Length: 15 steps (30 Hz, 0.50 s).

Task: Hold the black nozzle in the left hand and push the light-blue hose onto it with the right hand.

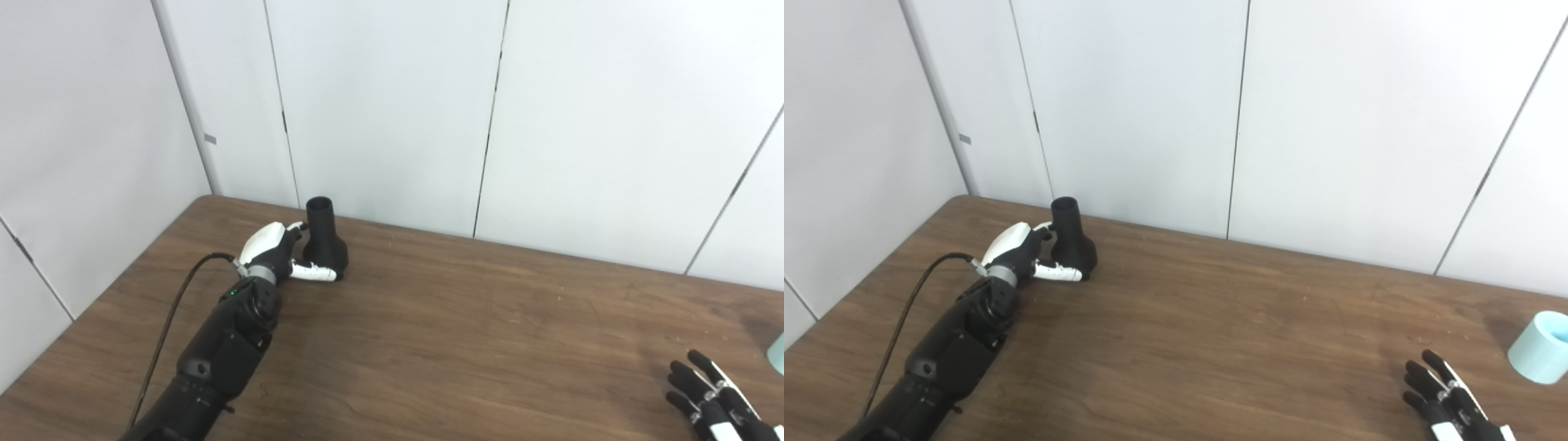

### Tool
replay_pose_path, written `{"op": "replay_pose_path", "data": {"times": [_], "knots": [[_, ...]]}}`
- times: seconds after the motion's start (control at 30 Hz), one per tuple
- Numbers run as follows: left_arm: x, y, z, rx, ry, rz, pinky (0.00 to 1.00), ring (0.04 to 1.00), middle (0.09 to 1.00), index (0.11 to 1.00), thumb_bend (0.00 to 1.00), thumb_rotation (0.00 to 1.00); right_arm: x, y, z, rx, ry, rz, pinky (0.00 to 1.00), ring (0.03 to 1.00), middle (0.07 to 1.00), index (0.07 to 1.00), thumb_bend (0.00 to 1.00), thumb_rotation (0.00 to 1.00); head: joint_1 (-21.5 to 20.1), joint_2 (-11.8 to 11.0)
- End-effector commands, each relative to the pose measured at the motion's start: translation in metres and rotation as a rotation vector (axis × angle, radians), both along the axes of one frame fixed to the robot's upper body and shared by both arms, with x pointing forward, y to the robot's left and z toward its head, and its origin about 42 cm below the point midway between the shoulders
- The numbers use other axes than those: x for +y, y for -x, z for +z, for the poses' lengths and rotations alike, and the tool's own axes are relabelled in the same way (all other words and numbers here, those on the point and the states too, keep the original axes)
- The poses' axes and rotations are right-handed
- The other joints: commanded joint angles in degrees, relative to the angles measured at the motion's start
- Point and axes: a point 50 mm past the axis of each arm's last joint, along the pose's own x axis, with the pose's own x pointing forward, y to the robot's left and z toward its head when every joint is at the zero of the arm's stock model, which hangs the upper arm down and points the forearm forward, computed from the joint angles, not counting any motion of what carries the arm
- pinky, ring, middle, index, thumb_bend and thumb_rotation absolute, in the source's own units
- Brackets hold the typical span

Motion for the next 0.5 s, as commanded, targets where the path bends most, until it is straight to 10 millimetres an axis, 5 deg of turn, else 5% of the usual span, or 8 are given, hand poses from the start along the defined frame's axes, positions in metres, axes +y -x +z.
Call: {"op": "replay_pose_path", "data": {"times": [0.0, 0.47], "knots": [[0.002, -0.0138, 0.0284, -0.093, -0.008, -0.021, 0.85, 0.829, 0.767, 0.779, 0.92, 0.27, -0.0001, -0.0025, 0.0128, -0.049, 0.014, 0.02, 0.86, 0.893, 0.86, 0.914, 0.62, 0.63, 0.0, 0.0], [-0.0042, -0.018, 0.0249, -0.099, 0.006, -0.078, 0.86, 0.824, 0.757, 0.769, 0.93, 0.26, -0.0002, -0.002, 0.0098, -0.049, 0.004, 0.021, 0.87, 0.891, 0.851, 0.915, 0.62, 0.63, -0.7, -0.1]]}}
